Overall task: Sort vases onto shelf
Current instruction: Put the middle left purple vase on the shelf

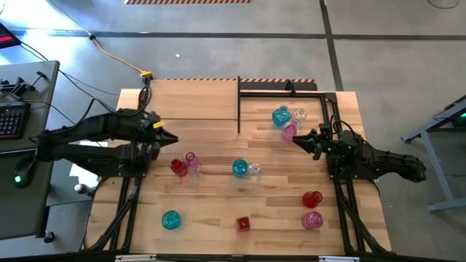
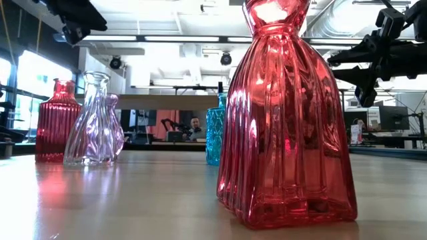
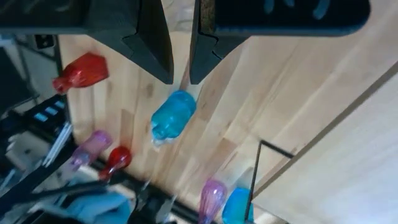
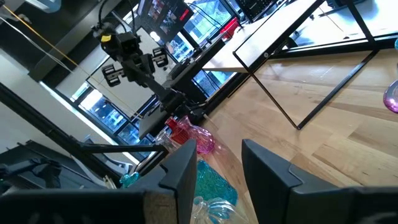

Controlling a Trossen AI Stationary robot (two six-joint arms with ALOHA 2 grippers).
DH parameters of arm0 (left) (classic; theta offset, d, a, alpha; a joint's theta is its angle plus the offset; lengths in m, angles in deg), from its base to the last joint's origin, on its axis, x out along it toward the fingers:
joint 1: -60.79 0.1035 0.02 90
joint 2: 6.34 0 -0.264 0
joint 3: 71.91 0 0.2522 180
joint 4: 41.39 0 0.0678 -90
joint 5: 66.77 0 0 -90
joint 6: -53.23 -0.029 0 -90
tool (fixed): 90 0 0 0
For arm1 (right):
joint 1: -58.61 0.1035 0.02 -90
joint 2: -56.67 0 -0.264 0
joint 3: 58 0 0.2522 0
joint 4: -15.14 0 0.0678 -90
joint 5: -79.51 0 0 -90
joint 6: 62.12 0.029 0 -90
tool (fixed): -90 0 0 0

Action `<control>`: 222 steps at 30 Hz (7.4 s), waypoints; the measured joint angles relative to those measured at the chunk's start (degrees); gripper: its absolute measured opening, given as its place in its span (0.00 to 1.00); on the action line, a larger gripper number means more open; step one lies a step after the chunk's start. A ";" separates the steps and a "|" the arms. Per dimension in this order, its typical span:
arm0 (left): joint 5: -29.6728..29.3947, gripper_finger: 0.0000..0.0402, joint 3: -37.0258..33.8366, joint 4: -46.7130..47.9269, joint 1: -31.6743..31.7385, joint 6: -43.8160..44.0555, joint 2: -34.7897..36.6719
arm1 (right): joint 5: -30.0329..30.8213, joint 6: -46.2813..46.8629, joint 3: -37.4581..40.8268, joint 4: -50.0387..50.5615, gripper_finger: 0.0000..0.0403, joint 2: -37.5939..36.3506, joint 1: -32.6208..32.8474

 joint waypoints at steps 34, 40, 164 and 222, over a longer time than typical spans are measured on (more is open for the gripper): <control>2.94 0.11 3.38 6.97 -0.02 -0.31 -26.61 | 0.00 0.00 0.00 0.00 0.29 0.02 -0.02; 3.17 0.11 3.38 6.33 -0.02 0.00 -28.63 | -0.01 0.00 0.00 0.00 0.29 0.02 0.00; -7.06 0.06 36.47 37.19 30.27 -23.52 -33.64 | 0.00 0.00 0.00 0.00 0.29 0.04 -0.01; 0.37 0.06 56.90 37.89 56.38 -14.66 -53.04 | 0.00 0.00 0.00 0.00 0.29 0.04 -0.01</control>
